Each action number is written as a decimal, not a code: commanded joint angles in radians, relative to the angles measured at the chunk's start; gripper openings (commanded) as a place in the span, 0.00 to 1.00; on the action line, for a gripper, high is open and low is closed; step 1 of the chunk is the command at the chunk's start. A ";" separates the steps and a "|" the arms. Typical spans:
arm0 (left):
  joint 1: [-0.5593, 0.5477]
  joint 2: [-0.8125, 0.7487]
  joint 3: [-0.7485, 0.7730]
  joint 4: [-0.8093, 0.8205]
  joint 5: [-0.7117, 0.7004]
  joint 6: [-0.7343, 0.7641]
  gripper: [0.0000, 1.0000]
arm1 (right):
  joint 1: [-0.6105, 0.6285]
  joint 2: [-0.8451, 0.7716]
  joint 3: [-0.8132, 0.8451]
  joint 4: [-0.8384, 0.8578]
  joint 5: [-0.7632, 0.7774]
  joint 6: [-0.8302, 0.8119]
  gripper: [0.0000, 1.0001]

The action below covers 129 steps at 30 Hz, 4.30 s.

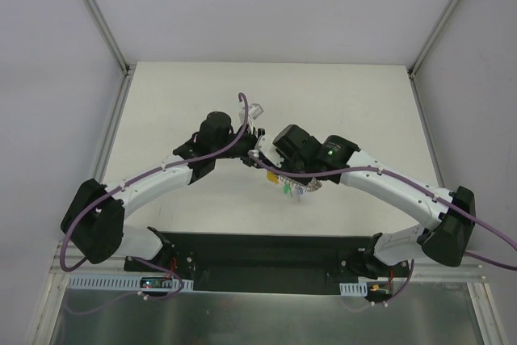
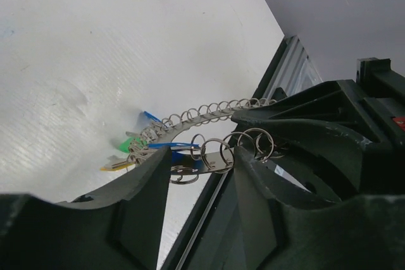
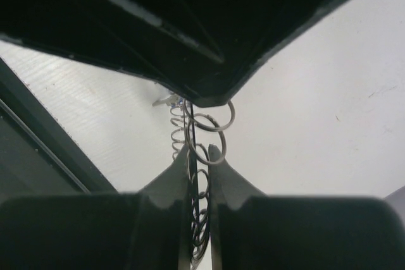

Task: Put the keys on the keyring

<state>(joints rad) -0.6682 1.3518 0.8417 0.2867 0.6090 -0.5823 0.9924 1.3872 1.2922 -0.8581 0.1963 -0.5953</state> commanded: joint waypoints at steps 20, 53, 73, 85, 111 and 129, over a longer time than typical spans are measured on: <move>-0.067 -0.074 0.066 -0.092 -0.109 0.027 0.03 | -0.003 -0.034 -0.008 0.082 0.069 0.048 0.01; -0.083 -0.037 0.048 0.032 -0.226 0.047 0.00 | 0.048 -0.030 -0.042 0.195 0.094 0.112 0.01; -0.079 -0.163 0.039 -0.014 -0.215 0.450 0.00 | -0.107 -0.247 -0.123 0.295 -0.211 0.230 0.53; -0.071 -0.229 0.062 -0.060 -0.080 0.618 0.00 | -0.484 -0.269 -0.180 0.472 -0.927 0.115 0.42; -0.071 -0.232 0.214 -0.150 0.072 0.605 0.00 | -0.505 -0.154 -0.136 0.619 -1.258 0.097 0.31; -0.070 -0.289 0.178 -0.191 0.000 0.625 0.19 | -0.462 -0.142 -0.021 0.403 -1.221 -0.014 0.01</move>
<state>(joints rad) -0.7383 1.1076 1.0080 0.0635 0.6338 0.0200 0.5022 1.2541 1.1717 -0.3531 -1.0512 -0.5156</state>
